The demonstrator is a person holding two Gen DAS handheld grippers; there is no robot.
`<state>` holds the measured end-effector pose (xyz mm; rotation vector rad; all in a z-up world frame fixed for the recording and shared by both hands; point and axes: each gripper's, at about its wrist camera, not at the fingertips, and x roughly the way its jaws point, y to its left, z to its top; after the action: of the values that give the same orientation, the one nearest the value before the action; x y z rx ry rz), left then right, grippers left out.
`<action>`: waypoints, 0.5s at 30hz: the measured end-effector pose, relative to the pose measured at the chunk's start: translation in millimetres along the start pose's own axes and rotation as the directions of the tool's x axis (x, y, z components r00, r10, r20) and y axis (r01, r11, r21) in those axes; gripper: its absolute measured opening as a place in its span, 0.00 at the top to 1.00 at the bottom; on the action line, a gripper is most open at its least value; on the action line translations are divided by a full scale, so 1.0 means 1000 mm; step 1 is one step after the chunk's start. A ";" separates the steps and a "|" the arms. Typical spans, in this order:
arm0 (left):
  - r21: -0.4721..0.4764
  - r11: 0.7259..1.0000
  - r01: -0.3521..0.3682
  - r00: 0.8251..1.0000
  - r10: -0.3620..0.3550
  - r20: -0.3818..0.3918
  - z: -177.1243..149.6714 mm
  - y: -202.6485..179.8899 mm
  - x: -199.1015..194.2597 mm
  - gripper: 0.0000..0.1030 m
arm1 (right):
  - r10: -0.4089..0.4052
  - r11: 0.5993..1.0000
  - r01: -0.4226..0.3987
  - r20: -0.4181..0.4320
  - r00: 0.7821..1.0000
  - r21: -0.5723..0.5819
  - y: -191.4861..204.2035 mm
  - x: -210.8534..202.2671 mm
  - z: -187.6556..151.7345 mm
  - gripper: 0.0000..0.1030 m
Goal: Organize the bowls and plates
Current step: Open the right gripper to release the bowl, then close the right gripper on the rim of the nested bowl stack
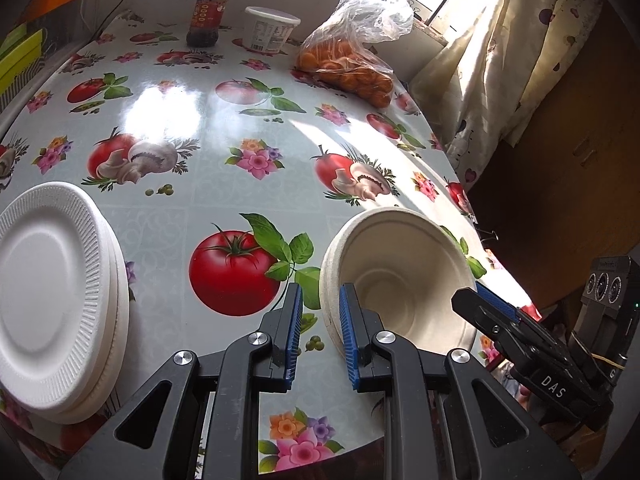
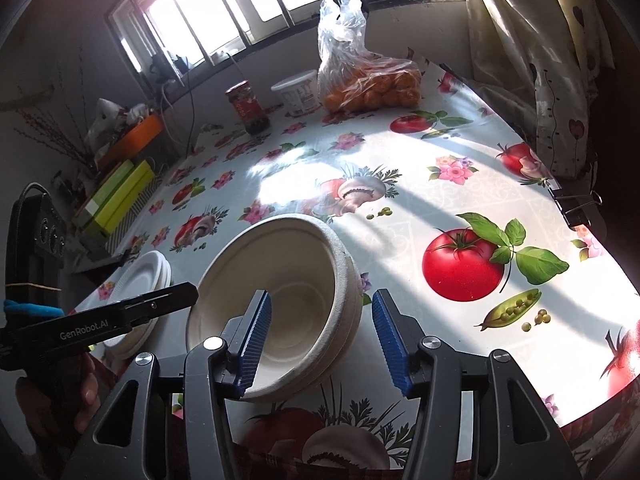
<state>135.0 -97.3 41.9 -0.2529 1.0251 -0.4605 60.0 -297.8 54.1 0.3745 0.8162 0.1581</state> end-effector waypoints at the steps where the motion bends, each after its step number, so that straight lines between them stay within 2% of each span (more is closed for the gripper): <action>1: -0.005 1.000 0.004 1.000 -0.004 0.010 0.001 0.002 -0.002 0.81 | -0.002 1.000 0.002 0.003 1.000 0.000 0.000 0.000 0.000 0.50; 3: -0.007 1.000 0.002 1.000 -0.002 0.009 0.003 0.004 -0.002 0.81 | -0.001 1.000 0.001 0.008 1.000 0.004 -0.002 0.000 0.000 0.50; 9: -0.001 0.998 0.058 0.998 -0.058 -0.020 0.004 0.009 0.005 0.81 | 0.010 1.000 -0.010 0.026 1.000 0.018 -0.009 -0.002 0.001 0.52; 15: 0.033 0.995 0.092 0.996 -0.092 -0.005 0.003 0.009 0.006 0.77 | 0.004 1.000 -0.004 0.051 0.999 0.009 -0.014 -0.006 0.000 0.53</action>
<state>142.6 -92.0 35.2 -0.2705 1.0118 -0.5607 56.3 -312.5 52.8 0.3869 0.7661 0.1481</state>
